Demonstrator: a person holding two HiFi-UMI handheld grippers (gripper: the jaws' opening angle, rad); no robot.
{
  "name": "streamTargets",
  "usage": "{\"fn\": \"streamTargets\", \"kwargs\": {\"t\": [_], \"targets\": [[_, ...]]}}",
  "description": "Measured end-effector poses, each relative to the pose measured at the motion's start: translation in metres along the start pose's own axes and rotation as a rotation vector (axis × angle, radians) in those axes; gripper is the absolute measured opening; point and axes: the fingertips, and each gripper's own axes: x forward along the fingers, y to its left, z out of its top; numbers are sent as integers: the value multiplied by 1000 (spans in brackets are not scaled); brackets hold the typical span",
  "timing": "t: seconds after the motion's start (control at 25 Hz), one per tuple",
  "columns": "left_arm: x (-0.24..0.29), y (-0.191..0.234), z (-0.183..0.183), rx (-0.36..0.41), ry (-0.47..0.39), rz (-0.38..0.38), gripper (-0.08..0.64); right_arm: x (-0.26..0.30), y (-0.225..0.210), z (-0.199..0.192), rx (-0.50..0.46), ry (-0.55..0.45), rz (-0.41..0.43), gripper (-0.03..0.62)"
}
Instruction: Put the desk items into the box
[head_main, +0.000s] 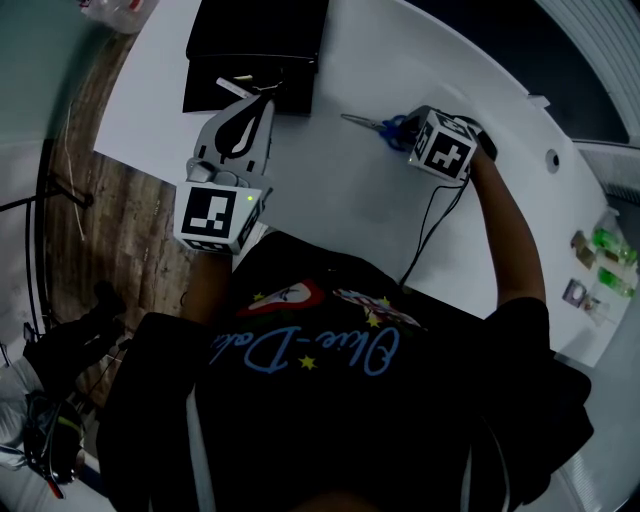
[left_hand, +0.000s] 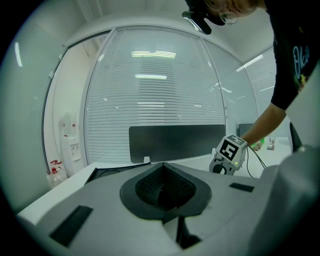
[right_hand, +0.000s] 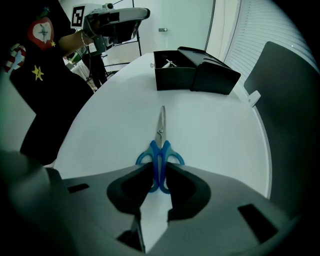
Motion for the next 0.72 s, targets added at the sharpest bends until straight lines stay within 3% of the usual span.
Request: {"fn": "streamTargets", "kwargs": {"t": [0.72], "targets": [[3,-7,3,12,-1,-32,6,-14,-1,6,39,-92,-56,89]]}}
